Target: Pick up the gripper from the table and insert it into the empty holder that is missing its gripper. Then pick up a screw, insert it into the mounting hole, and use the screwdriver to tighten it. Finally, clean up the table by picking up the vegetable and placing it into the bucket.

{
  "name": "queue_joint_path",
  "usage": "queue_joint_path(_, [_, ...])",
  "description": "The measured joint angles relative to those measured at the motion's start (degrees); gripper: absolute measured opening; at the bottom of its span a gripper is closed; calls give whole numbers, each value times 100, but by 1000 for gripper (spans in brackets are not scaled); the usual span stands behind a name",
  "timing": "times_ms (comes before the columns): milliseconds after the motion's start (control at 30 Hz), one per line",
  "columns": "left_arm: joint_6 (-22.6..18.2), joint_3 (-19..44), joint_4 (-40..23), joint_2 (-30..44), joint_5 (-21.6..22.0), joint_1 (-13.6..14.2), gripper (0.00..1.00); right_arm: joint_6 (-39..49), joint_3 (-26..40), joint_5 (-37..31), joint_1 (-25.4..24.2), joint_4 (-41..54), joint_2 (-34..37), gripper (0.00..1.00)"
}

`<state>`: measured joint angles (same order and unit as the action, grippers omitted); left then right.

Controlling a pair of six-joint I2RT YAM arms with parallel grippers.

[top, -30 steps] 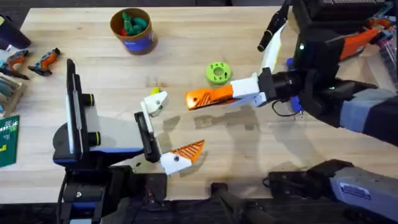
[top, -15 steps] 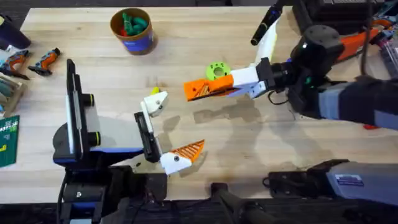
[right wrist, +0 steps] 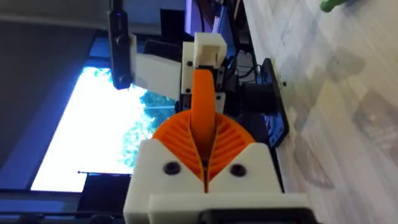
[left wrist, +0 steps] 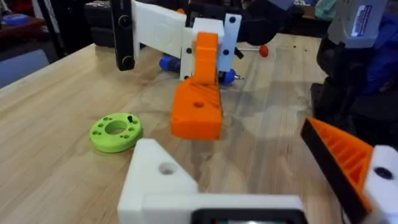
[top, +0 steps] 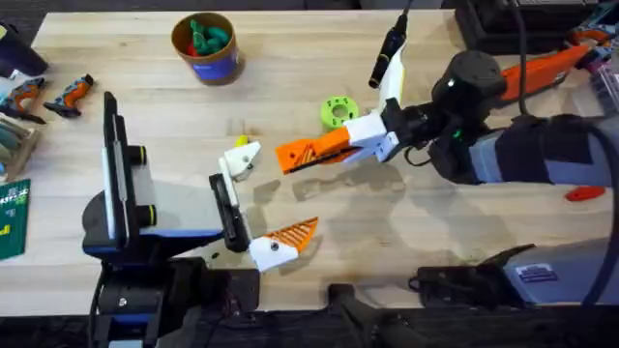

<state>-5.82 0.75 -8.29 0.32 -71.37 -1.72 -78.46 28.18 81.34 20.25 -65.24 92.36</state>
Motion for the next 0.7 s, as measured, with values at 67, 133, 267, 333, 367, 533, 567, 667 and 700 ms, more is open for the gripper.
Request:
queue_joint_path(67, [0, 0, 0, 0, -1, 0, 986, -2, 0, -85, 49, -90, 75, 12])
queue_joint_path(133, [0, 0, 0, 0, -2, 0, 986, -2, -2, -168, 140, -166, 148, 12])
queue_joint_path(267, [0, 0, 0, 0, 0, 0, 986, -19, -10, -264, 329, -356, 283, 12])
queue_joint_path(333, [0, 0, 0, 0, 0, 0, 986, -81, -13, -288, 387, -529, 339, 12])
queue_joint_path(367, [0, 0, 0, 0, -1, 0, 985, -115, -13, -300, 397, -607, 360, 12])
queue_joint_path(533, [0, 0, 0, 0, 0, 0, 986, -281, -13, -419, 471, -800, 458, 12])
queue_joint_path(567, [0, 0, 0, 0, 0, 0, 986, -288, -13, -450, 508, -802, 468, 12])
queue_joint_path(667, [0, 0, 0, 0, -2, 0, 986, -344, -15, -551, 611, -802, 478, 12])
queue_joint_path(700, [0, 0, 0, -1, 0, 0, 986, -362, -15, -569, 640, -802, 477, 12])
